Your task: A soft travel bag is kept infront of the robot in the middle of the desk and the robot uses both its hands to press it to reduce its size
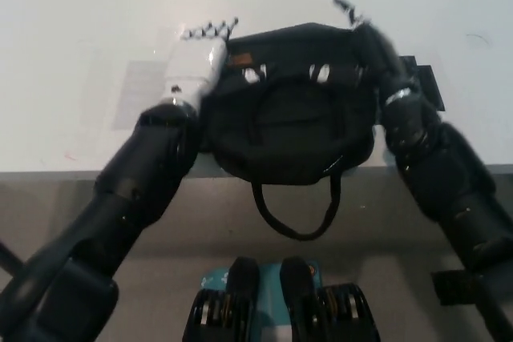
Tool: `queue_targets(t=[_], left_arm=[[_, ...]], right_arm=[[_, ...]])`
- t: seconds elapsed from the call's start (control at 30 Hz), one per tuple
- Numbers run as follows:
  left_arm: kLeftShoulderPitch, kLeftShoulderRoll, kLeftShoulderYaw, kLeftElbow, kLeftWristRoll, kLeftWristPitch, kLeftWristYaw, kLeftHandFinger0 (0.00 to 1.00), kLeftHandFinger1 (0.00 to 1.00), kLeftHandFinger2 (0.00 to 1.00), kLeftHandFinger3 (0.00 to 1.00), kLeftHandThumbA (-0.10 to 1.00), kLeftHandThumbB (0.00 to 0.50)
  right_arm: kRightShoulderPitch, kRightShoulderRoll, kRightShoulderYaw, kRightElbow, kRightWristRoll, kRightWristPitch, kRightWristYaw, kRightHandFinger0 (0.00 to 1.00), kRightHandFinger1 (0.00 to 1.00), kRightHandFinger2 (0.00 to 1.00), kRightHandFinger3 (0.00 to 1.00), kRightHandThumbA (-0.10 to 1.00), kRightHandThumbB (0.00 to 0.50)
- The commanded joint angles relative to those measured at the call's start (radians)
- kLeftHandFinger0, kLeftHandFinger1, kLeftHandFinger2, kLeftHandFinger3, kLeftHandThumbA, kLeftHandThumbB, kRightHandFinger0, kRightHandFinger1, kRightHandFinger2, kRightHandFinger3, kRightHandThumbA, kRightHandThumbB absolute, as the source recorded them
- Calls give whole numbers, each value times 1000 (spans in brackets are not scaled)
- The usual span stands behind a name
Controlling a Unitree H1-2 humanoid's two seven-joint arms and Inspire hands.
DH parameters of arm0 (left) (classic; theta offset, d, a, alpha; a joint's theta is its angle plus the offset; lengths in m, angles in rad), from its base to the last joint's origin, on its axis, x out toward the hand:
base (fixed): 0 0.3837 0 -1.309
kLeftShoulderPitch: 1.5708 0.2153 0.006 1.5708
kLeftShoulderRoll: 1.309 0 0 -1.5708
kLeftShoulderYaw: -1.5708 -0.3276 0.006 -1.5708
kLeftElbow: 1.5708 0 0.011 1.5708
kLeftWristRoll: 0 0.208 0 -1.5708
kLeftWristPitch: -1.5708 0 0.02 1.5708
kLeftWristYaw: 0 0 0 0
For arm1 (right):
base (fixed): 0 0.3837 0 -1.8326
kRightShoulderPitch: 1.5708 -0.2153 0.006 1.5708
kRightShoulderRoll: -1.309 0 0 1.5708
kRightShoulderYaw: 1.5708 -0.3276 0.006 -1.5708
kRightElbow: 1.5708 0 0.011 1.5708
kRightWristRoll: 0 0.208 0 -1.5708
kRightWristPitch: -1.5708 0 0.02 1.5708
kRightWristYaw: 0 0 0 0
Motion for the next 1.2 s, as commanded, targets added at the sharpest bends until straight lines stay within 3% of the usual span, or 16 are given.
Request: queue_targets(t=[0.0,0.03,0.07,0.13,0.2,0.3,0.33,0.37,0.4,0.5,0.7,0.77,0.87,0.97,1.03,1.17], left_arm=[[-170,73,104,-272,-108,25,-160,1000,1000,1000,1000,1000,229],[-171,82,114,-309,-115,29,-174,1000,1000,1000,1000,1000,231],[-169,86,133,-355,-129,38,-185,1000,1000,1000,1000,1000,252],[-165,87,150,-390,-138,50,-198,1000,1000,1000,1000,1000,258],[-146,92,199,-509,-205,71,-256,1000,1000,1000,1000,1000,251],[-130,96,226,-584,-244,82,-298,1000,1000,1000,1000,1000,256],[-113,96,243,-640,-267,95,-321,1000,1000,1000,1000,1000,257],[-99,97,253,-681,-284,112,-340,1000,1000,1000,1000,1000,259],[-61,90,288,-769,-349,107,-345,1000,1000,1000,1000,1000,279],[34,79,339,-958,-468,69,-344,1000,1000,1000,1000,1000,267],[301,89,363,-1437,-599,89,-337,1000,1000,1000,1000,1000,332],[437,86,356,-1594,-645,84,-305,1000,1000,1000,1000,1000,303],[567,109,339,-1708,-700,62,-288,1000,1000,1000,1000,1000,264],[741,139,330,-1786,-734,29,-264,1000,1000,1000,1000,1000,284],[880,165,328,-1799,-753,-49,-238,1000,1000,1000,1000,1000,248],[1048,156,331,-1752,-744,-121,-212,1000,1000,1000,1000,1000,278]], right_arm=[[-56,-84,-122,-428,221,219,229,1000,1000,1000,1000,1000,305],[-56,-96,-129,-467,232,228,243,1000,1000,1000,1000,1000,327],[-46,-109,-140,-538,244,266,256,1000,1000,1000,1000,1000,280],[-38,-117,-153,-592,259,298,267,1000,1000,1000,1000,1000,276],[-15,-144,-194,-690,365,318,322,1000,1000,1000,1000,1000,238],[13,-138,-233,-773,438,323,323,1000,1000,1000,1000,1000,259],[36,-126,-251,-829,475,310,314,1000,1000,1000,1000,1000,232],[45,-119,-258,-857,488,300,306,1000,1000,1000,1000,1000,242],[73,-98,-268,-941,490,273,265,1000,1000,1000,1000,1000,240],[133,-72,-272,-1098,468,241,212,1000,1000,1000,1000,1000,264],[325,-51,-235,-1475,474,248,175,1000,1000,1000,1000,1000,294],[415,-41,-204,-1593,467,251,168,1000,1000,1000,1000,1000,287],[524,-32,-167,-1668,459,218,170,1000,1000,1000,1000,1000,270],[668,-32,-114,-1706,405,139,190,1000,1000,1000,1000,1000,234],[768,-43,-85,-1709,422,94,206,1000,1000,1000,1000,1000,231],[895,-40,-56,-1674,407,7,210,1000,1000,1000,1000,1000,214]])
